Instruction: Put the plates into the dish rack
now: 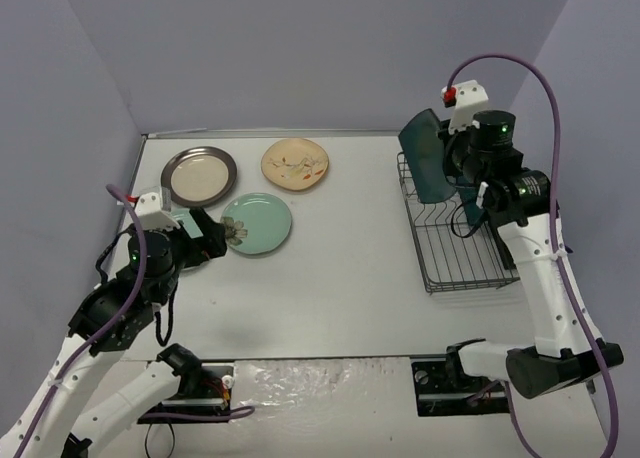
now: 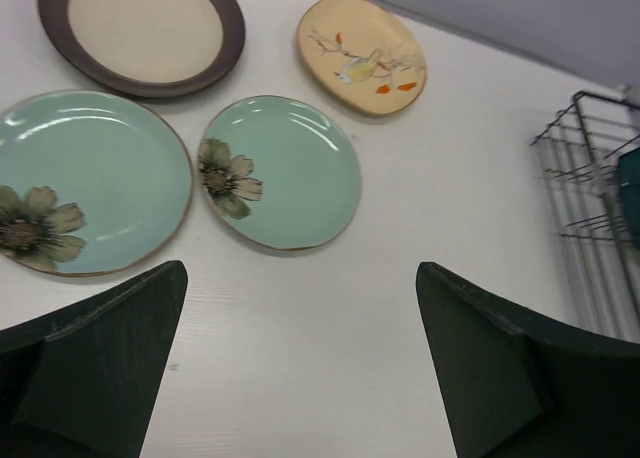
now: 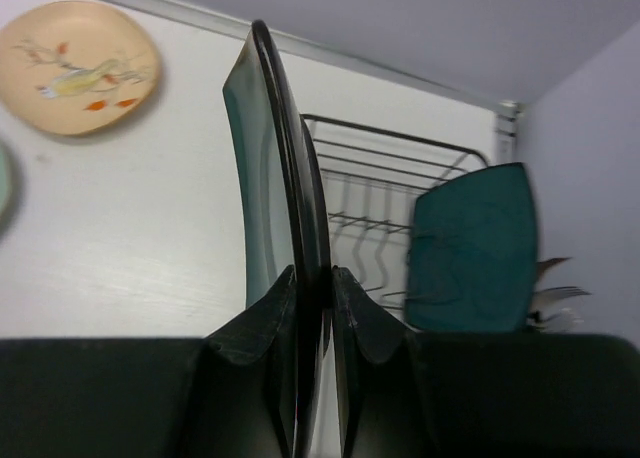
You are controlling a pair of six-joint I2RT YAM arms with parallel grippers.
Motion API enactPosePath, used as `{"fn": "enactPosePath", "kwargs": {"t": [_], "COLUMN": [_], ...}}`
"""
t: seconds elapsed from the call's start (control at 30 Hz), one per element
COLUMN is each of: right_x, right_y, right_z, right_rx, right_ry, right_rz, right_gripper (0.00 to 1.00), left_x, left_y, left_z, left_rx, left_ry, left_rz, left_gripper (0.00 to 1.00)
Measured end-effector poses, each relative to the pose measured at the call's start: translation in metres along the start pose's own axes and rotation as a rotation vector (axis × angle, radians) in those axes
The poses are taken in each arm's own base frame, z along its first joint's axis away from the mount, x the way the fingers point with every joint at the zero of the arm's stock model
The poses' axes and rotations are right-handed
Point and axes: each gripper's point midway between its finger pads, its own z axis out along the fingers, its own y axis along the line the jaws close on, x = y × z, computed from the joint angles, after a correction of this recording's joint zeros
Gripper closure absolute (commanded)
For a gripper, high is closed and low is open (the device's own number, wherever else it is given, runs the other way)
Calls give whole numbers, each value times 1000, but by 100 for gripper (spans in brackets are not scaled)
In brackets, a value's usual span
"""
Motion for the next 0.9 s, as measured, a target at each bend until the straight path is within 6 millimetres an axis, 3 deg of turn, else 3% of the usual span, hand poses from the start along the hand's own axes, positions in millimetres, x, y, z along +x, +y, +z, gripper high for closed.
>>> {"fn": "enactPosePath", "kwargs": {"t": [0.13, 0.3, 0.43, 0.6, 0.9], "right_x": [-2, 30, 58, 82, 86], "right_y": [-54, -91, -108, -121, -154], "right_z": [12, 46, 70, 87, 88], "right_rx": [157, 245, 266, 298, 377], "right_ry": [51, 205, 308, 389, 377], "right_rz": [-57, -98, -113, -116, -76], "right_gripper": [100, 100, 100, 100, 100], "left_x": [14, 40, 55, 55, 55], "left_y": [16, 31, 45, 49, 52], "left_z": [6, 15, 16, 14, 14], "left_rx": [-56, -86, -120, -123, -132], "left_ry": [58, 128, 178, 177, 180], "left_rz": [170, 280, 326, 335, 334], "left_gripper": [3, 3, 3, 3, 3]}}
